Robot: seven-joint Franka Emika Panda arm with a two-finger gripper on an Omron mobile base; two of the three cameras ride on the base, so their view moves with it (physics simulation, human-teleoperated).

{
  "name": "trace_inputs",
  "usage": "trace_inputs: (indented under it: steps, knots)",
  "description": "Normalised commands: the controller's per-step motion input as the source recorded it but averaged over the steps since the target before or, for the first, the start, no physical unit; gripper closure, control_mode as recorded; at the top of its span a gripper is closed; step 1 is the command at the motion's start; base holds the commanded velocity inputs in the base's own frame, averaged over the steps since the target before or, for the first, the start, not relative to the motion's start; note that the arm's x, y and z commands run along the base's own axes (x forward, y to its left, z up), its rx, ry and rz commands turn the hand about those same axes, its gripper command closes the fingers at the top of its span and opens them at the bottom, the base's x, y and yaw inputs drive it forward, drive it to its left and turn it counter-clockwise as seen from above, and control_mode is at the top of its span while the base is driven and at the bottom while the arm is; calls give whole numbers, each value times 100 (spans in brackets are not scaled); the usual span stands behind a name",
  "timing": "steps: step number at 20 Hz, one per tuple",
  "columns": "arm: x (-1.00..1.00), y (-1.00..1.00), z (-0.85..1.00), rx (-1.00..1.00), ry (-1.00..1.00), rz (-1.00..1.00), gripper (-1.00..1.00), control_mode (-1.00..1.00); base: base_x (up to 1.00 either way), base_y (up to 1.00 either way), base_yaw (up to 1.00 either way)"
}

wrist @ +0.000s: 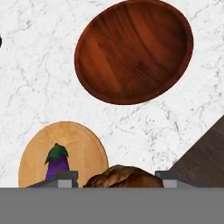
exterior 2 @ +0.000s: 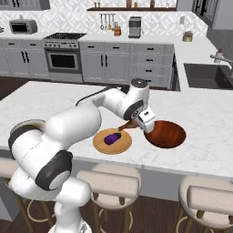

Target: Pick the chicken drumstick and eggplant from their plates and place them in the bowl. Then put the bowl in the fridge.

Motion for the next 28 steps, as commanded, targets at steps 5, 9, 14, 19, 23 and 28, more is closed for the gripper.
trace_inputs:
  steps: [5, 9, 14, 19, 23, 28]
  knots:
    - [59, -98, -20, 1, 16, -12, 100, -100, 0, 0, 0]
    - [49, -70, -43, 0, 16, -7, 100, -100, 0, 0, 0]
    - [47, -61, -46, 2, 14, -6, 100, -100, 0, 0, 0]
    - [38, -29, -38, 7, 15, -7, 100, -100, 0, 0, 0]
    - [25, -1, -34, 9, 10, -9, 100, -100, 0, 0, 0]
    - [2, 14, -37, 4, 2, -8, 100, -100, 0, 0, 0]
